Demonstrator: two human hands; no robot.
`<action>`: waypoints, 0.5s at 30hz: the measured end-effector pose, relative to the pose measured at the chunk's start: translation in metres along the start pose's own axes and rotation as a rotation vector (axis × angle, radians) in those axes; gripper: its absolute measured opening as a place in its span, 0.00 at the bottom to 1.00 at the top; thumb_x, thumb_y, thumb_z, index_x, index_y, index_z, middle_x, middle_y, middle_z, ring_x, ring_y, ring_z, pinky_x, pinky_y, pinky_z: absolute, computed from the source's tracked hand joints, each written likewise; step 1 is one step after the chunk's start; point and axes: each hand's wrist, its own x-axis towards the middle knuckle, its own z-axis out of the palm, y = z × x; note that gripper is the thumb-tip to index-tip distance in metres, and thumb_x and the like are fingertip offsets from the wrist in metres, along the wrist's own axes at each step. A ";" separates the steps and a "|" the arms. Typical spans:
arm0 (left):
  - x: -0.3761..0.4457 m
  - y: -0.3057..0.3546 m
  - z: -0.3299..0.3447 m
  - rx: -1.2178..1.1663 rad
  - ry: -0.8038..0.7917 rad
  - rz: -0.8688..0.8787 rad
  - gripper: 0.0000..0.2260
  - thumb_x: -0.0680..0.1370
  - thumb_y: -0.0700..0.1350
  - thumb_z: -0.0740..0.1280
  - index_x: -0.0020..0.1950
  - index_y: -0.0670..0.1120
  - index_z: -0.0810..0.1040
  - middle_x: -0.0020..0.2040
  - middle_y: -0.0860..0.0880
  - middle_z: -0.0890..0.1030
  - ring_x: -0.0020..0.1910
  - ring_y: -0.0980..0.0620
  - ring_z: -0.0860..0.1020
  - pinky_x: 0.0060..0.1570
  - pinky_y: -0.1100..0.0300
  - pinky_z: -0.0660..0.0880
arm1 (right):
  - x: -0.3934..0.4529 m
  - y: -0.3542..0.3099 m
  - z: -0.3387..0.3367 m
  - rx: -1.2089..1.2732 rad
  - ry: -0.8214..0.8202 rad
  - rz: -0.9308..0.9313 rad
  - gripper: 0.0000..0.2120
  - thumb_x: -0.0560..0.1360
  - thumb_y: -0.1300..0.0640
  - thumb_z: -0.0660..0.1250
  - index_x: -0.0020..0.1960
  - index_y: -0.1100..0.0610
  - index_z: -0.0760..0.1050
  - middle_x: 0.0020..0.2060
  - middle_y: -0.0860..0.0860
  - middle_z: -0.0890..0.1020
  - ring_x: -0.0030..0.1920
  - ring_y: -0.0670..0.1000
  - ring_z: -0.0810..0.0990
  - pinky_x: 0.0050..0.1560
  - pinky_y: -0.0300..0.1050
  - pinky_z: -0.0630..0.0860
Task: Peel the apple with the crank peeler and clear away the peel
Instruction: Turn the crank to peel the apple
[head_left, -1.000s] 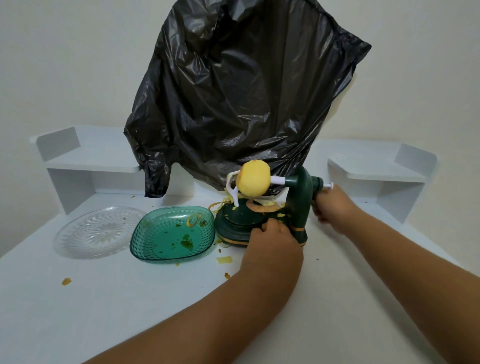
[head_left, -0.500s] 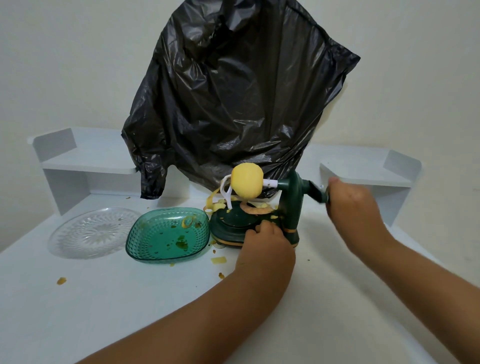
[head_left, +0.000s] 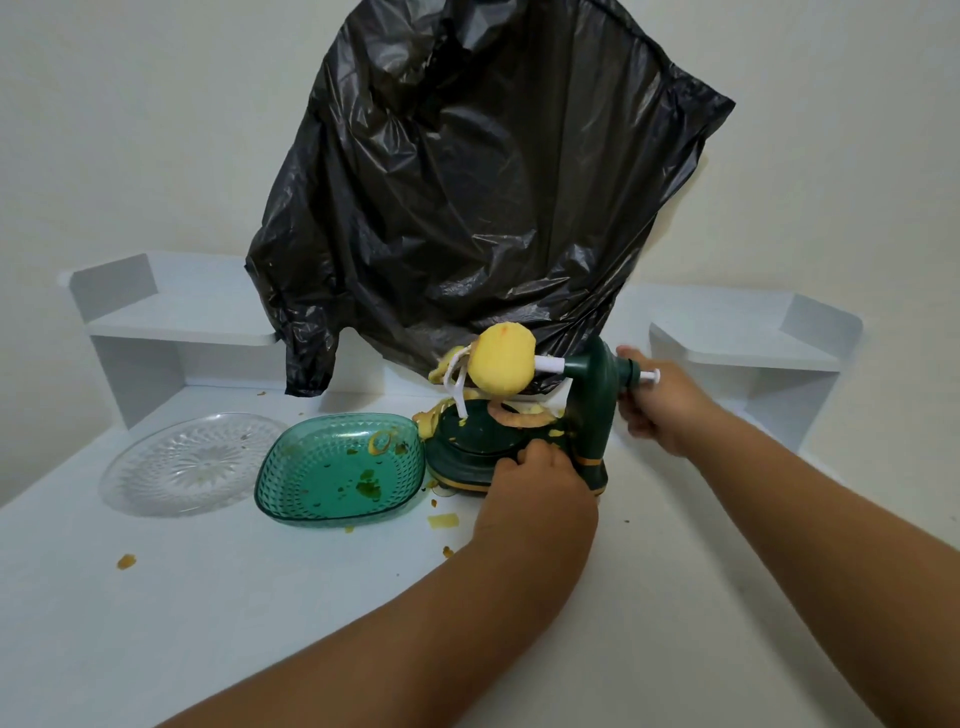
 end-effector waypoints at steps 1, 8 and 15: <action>0.000 0.000 0.000 -0.004 0.004 0.002 0.15 0.80 0.39 0.56 0.66 0.36 0.68 0.60 0.38 0.72 0.59 0.40 0.67 0.52 0.49 0.68 | -0.004 0.010 0.002 -0.060 -0.035 0.010 0.16 0.78 0.56 0.54 0.32 0.55 0.65 0.24 0.52 0.65 0.22 0.49 0.60 0.26 0.39 0.57; -0.001 0.001 -0.001 0.030 -0.022 -0.011 0.16 0.79 0.38 0.59 0.66 0.36 0.69 0.61 0.38 0.72 0.60 0.40 0.67 0.52 0.49 0.69 | -0.069 0.050 0.006 -0.305 0.295 -0.431 0.23 0.82 0.53 0.55 0.28 0.55 0.59 0.22 0.49 0.64 0.25 0.46 0.62 0.27 0.42 0.60; 0.000 0.001 -0.002 0.035 -0.023 -0.013 0.17 0.79 0.39 0.59 0.67 0.36 0.67 0.61 0.39 0.72 0.59 0.41 0.68 0.53 0.49 0.69 | -0.046 -0.042 -0.017 -0.047 0.410 -0.480 0.24 0.76 0.42 0.53 0.27 0.54 0.64 0.21 0.50 0.69 0.22 0.47 0.65 0.30 0.45 0.65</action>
